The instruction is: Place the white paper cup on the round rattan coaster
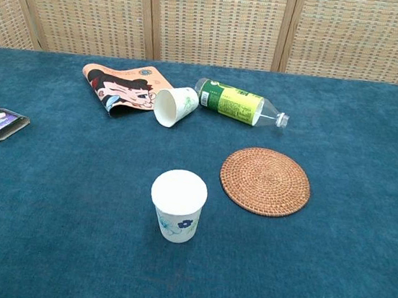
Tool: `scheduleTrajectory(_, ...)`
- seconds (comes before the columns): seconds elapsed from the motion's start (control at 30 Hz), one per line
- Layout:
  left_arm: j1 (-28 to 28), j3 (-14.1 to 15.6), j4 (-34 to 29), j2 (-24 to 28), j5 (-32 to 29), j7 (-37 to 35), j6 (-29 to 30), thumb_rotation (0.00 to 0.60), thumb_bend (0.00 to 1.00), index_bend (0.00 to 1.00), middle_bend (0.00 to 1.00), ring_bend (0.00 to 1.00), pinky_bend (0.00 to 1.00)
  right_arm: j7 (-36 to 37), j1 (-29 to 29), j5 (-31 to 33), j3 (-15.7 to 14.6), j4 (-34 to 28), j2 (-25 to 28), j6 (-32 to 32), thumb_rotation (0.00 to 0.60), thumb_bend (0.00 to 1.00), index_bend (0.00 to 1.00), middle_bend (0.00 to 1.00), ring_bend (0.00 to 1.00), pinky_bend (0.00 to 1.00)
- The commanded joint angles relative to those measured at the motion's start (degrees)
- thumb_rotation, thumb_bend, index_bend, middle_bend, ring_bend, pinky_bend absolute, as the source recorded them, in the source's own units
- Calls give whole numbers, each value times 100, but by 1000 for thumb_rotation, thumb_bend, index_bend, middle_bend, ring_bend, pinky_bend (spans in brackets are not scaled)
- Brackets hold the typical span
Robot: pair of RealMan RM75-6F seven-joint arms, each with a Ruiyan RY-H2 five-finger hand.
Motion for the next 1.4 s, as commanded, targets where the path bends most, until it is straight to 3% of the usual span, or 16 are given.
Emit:
scheduleTrajectory(0.03,-1,-20,0,-10,14,-2,36,0,55,0,0,0,0,-21,2,-8,-21,8,-11,-23,600,1,4,0,0,0)
scheduleTrajectory(1.07,-25,-43,-31,32,-33,36,1,0,56,0,0,0,0,50,-26,-136,-121,-161,108,-46,600,1,27,0,0,0)
scheduleTrajectory(1.4,-17,-49,-18,28,-38,18,18,0,57,0,0,0,0,289,50,-291,-127,-197,110,-65,600,1,95,0,0,0)
